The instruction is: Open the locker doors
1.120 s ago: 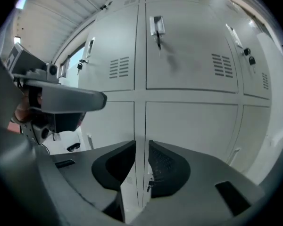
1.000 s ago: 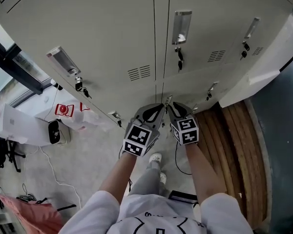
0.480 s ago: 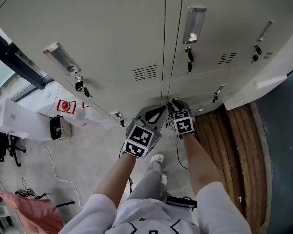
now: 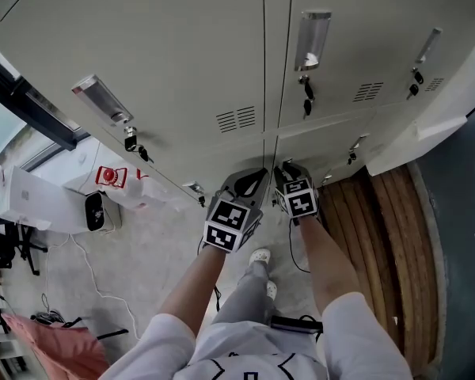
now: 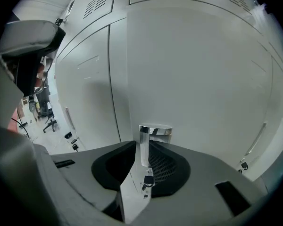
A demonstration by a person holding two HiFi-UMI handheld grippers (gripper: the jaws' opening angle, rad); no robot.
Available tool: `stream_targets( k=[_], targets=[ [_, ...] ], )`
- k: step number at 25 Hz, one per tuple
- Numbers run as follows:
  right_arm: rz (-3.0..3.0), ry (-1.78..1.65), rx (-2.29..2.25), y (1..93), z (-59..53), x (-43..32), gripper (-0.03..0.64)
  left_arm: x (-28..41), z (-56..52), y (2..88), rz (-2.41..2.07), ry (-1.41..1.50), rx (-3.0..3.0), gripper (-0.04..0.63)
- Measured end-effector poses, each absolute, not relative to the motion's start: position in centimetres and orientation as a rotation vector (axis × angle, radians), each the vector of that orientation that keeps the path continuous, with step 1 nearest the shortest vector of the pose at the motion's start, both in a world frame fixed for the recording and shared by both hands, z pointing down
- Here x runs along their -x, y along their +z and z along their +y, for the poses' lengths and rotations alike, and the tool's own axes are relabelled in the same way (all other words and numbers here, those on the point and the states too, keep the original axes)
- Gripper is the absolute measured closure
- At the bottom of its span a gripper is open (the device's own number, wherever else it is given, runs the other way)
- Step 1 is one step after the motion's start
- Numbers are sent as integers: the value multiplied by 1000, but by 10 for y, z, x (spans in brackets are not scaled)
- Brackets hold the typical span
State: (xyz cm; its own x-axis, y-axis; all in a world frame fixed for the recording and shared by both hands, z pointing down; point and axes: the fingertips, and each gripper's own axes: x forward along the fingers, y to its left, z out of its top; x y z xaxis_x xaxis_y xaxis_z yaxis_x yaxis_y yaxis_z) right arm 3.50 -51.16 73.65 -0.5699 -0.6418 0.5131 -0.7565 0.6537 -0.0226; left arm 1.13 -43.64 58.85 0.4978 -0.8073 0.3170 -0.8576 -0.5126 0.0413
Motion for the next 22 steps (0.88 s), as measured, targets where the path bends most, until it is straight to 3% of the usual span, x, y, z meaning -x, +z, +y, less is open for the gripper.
stream_targets(
  k=[16, 22],
  targets=[
    [-2388, 312, -1105, 727, -441, -82, 549, -53, -426, 614, -1313, 480, -2502, 580],
    [-2304, 310, -1196, 722, -436, -92, 514, -68, -423, 624, -1256, 520, -2492, 580]
  ],
)
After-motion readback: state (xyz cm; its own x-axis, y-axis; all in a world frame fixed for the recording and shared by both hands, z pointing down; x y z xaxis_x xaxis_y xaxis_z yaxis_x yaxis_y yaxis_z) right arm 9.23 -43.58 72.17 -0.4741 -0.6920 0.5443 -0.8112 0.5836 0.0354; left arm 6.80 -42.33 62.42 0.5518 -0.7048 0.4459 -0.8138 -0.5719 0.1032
